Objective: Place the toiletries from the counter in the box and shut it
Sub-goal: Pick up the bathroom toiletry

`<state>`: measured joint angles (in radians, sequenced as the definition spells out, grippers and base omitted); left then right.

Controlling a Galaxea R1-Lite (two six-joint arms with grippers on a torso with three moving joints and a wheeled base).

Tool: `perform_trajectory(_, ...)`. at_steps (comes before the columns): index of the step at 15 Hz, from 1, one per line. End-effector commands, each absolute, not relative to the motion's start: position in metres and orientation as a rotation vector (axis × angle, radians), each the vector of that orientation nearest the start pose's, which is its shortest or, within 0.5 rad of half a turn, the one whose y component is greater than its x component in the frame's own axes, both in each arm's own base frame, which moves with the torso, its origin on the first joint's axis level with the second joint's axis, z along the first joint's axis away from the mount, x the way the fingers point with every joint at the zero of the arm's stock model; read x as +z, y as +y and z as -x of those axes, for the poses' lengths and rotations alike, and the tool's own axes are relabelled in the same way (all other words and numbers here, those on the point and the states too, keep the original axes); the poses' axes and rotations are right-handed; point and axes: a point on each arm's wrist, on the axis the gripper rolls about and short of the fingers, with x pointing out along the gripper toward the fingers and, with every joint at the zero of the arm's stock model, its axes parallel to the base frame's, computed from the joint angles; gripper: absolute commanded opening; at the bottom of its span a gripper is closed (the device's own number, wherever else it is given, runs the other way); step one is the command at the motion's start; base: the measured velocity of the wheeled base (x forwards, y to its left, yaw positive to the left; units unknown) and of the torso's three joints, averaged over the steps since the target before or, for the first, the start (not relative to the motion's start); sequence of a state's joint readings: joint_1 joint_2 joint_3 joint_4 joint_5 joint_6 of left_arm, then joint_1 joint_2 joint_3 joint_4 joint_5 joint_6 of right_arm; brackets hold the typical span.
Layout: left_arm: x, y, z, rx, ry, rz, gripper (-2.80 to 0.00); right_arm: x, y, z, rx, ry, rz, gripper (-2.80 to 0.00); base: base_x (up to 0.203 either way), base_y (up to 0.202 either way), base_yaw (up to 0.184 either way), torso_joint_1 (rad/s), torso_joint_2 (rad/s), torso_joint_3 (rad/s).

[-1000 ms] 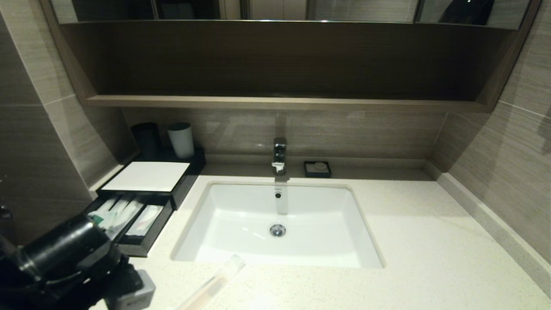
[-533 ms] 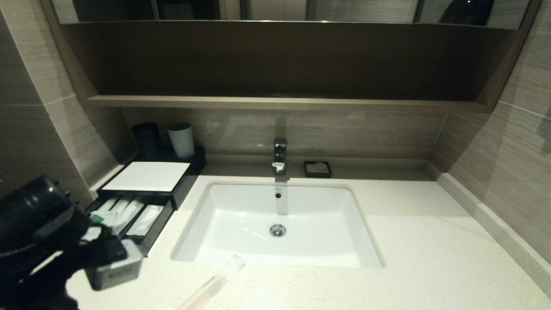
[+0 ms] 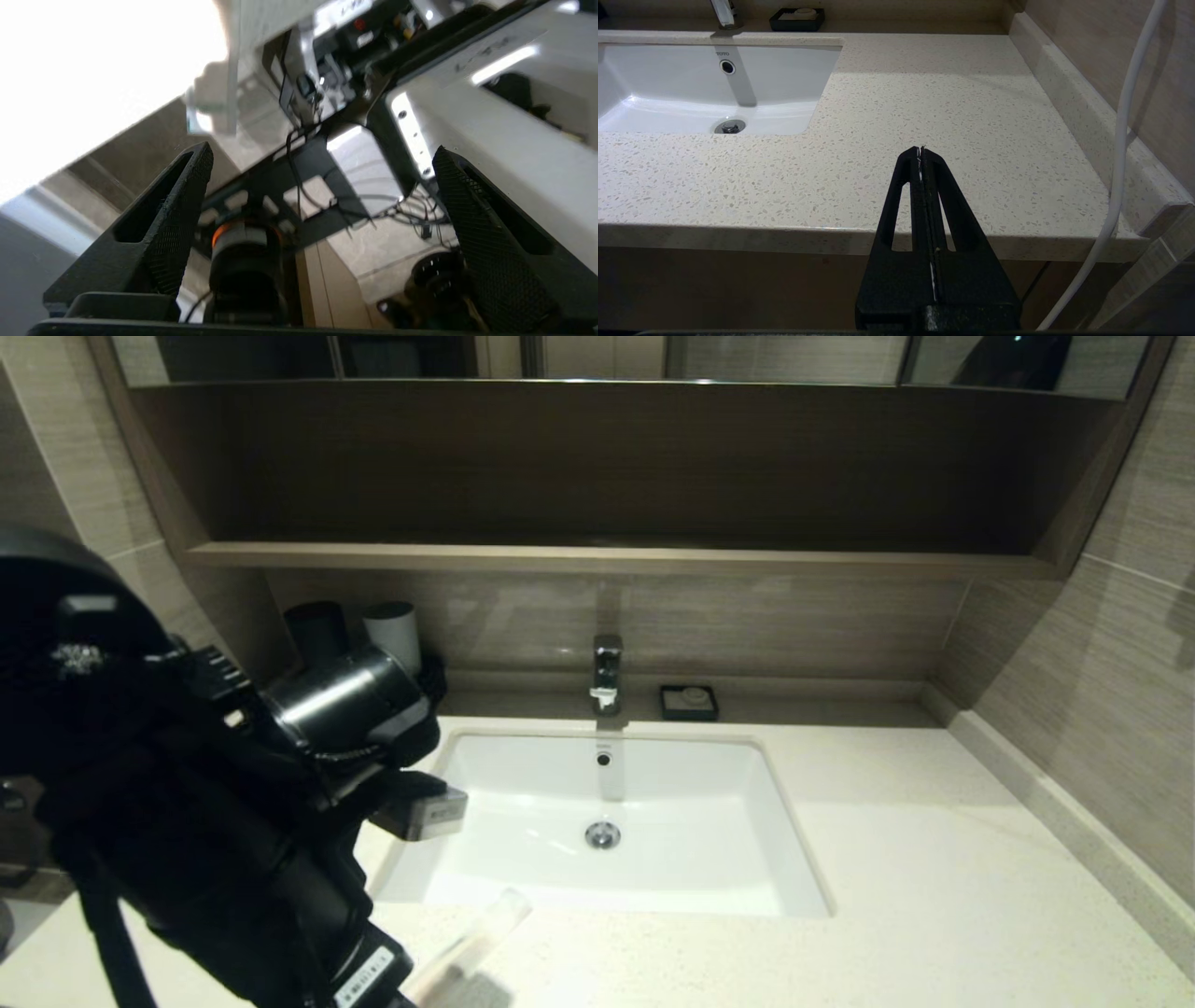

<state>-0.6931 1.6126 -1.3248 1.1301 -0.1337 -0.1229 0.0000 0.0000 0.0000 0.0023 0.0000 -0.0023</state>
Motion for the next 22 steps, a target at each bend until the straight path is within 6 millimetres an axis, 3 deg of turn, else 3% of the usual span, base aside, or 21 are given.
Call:
perform_trajectory(1, 0.222, -0.138, -0.160, -0.577, 1.464, -0.321, 0.00, 0.075, 0.000, 0.023, -0.001, 0.002, 0.003, -2.80, 0.000, 0.000, 0.000, 0.000, 0.00, 0.000)
perform_trajectory(8, 0.205, -0.081, -0.093, -0.546, 1.467, -0.417, 0.00, 0.075, 0.000, 0.023, -0.001, 0.002, 0.003, -2.80, 0.000, 0.000, 0.000, 0.000, 0.00, 0.000)
perform_trajectory(11, 0.200, -0.069, -0.080, -0.545, 1.417, -0.385, 0.00, 0.075, 0.000, 0.023, -0.001, 0.001, 0.003, -2.80, 0.000, 0.000, 0.000, 0.000, 0.00, 0.000)
perform_trajectory(15, 0.186, -0.086, -0.103, -0.525, 1.475, -0.343, 0.00, 0.076, 0.000, 0.023, 0.000, 0.000, 0.003, -2.80, 0.000, 0.000, 0.000, 0.000, 0.00, 0.000)
perform_trajectory(19, 0.189, -0.118, -0.171, -0.507, 1.453, -0.241, 0.00, 0.075, 0.000, 0.023, 0.000, 0.000, 0.003, -2.80, 0.000, 0.000, 0.000, 0.000, 0.00, 0.000)
perform_trajectory(22, 0.175, -0.134, -0.204, -0.583, 1.497, -0.261, 0.00, 0.075, 0.000, 0.023, 0.000, 0.000, 0.003, -2.80, 0.000, 0.000, 0.000, 0.000, 0.00, 0.000)
